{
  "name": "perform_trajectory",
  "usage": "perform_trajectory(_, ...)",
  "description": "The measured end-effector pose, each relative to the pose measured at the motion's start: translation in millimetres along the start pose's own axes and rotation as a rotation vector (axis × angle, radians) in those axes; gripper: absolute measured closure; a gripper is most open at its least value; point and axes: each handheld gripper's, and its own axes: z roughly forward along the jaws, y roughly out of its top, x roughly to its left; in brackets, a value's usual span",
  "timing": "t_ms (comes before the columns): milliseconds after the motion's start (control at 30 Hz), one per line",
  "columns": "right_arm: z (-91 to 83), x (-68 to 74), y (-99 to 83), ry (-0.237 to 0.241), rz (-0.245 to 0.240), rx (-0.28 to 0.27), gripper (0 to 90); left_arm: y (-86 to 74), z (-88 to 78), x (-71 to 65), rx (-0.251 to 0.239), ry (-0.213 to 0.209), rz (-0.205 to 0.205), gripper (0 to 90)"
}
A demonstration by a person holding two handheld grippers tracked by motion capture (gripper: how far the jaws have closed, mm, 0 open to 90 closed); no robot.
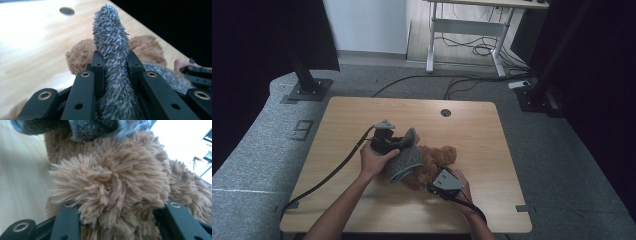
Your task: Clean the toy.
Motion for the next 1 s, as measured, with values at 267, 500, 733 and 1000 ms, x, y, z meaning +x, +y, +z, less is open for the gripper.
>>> perform_trajectory(267,-6.2,-6.1,-3.0,0.047,0.14,0.018,25.9,-28.3,-2.2,4.2,-0.003,-0.015,-0.019,75.7)
perform_trajectory(500,-19.4,-19.1,-5.7,0.135,0.38,0.023,13.1,-44.4,-7.5,-1.1,-0.045,-0.013,-0.006,76.6)
perform_trajectory(733,-22.2,-26.0,0.3,0.184,0.452,-0.014,12.8,-53.6,-10.7,-4.7,-0.073,-0.016,-0.002,76.9)
perform_trajectory(1000,-31.0,-37.6,10.6,0.184,0.484,-0.027,12.9,-63.1,-15.4,-10.3,-0.095,-0.023,0.006,77.1)
